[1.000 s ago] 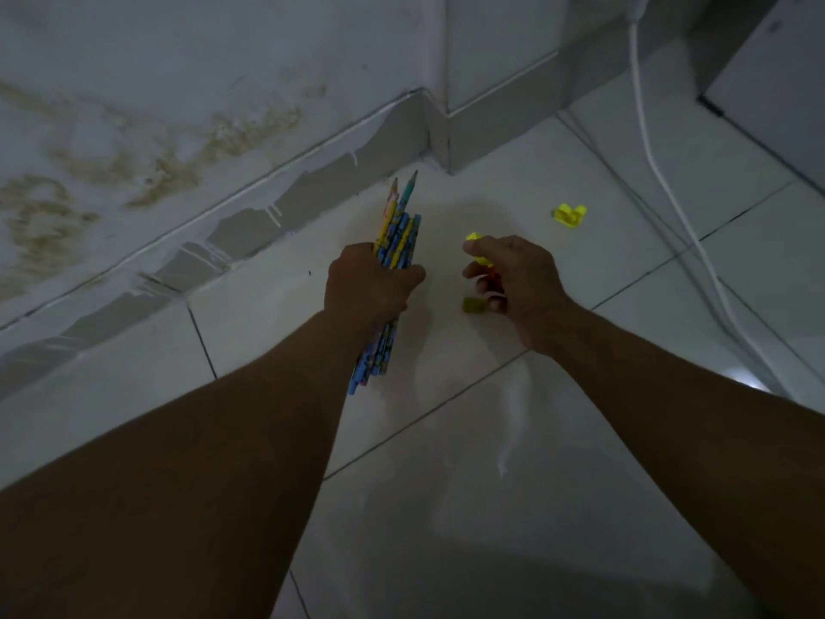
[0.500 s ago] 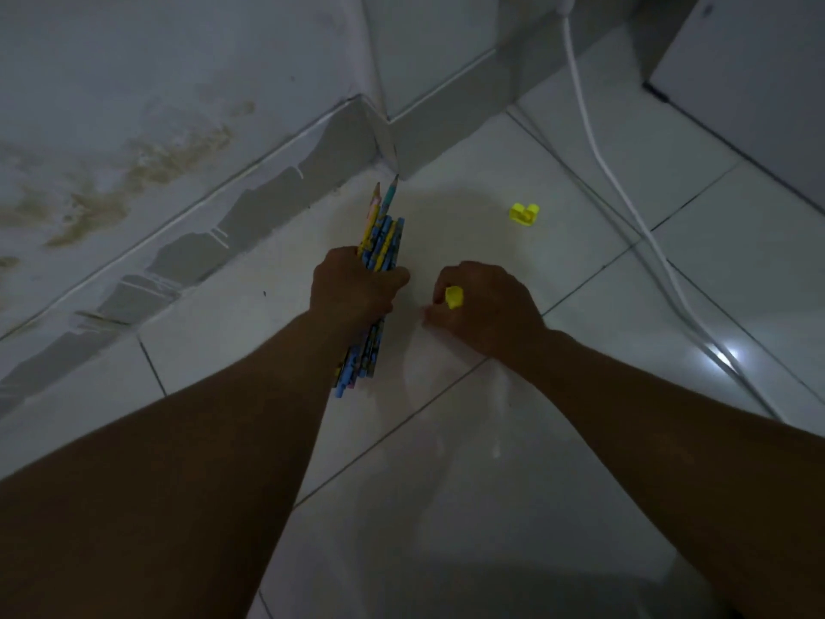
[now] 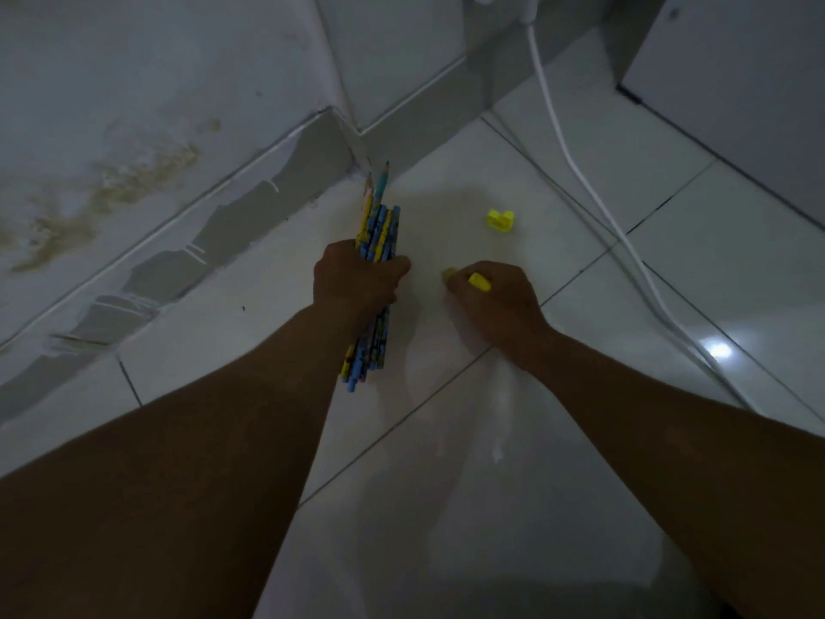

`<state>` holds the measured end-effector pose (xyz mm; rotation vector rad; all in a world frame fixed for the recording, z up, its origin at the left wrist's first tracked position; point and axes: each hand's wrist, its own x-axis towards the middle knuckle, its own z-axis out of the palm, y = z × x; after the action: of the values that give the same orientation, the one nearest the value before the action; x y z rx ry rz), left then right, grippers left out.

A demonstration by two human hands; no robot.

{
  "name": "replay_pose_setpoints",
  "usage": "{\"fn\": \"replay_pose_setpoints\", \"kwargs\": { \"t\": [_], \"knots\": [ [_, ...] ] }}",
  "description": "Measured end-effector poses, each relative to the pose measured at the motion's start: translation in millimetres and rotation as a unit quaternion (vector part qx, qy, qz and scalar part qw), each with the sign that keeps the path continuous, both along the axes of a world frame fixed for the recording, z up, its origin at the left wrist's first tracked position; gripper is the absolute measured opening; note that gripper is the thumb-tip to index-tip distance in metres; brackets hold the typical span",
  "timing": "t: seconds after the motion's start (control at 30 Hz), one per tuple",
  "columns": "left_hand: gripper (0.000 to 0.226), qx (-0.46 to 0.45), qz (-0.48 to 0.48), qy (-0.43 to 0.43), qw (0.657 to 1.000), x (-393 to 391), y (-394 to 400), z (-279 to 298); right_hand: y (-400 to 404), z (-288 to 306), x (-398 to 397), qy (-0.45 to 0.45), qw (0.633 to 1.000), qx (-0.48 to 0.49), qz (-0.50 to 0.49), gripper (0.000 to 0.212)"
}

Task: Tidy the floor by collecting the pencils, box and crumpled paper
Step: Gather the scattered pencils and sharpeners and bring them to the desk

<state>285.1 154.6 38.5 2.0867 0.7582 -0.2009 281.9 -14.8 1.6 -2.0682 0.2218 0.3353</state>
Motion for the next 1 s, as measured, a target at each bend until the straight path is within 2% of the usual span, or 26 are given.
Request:
{"fn": "replay_pose_setpoints", "kwargs": {
  "t": [0.07, 0.13, 0.47, 0.57, 0.67, 0.77, 0.87, 1.0],
  "knots": [
    [0.024, -0.012, 0.000, -0.007, 1.000, 5, -7, 1, -10, 12, 4, 0.070, 0.985, 0.123, -0.100, 0.023],
    [0.023, -0.026, -0.003, -0.017, 1.000, 9, -14, 1, -19, 22, 9, 0.111, 0.962, 0.200, -0.152, 0.021],
    [0.023, -0.074, -0.012, -0.044, 0.996, 22, -56, -2, -47, 32, 28, 0.102, 0.928, 0.283, -0.219, 0.017],
    [0.022, -0.075, -0.005, -0.044, 0.996, 26, -61, -1, -50, 23, 37, 0.084, 0.940, 0.237, -0.232, 0.020],
    [0.022, -0.071, 0.010, -0.045, 0.996, 29, -61, 0, -50, 11, 44, 0.012, 0.972, 0.107, -0.209, 0.028],
    [0.021, -0.058, 0.019, -0.046, 0.997, 32, -59, -1, -49, 7, 47, -0.054, 0.980, -0.003, -0.189, 0.040],
    [0.020, -0.048, 0.026, -0.048, 0.997, 34, -56, -3, -44, 7, 48, -0.084, 0.989, -0.071, -0.097, 0.029],
    [0.022, -0.036, 0.031, -0.046, 0.998, 36, -54, -6, -40, 7, 49, -0.054, 0.987, -0.152, 0.025, 0.044]
  ]
}}
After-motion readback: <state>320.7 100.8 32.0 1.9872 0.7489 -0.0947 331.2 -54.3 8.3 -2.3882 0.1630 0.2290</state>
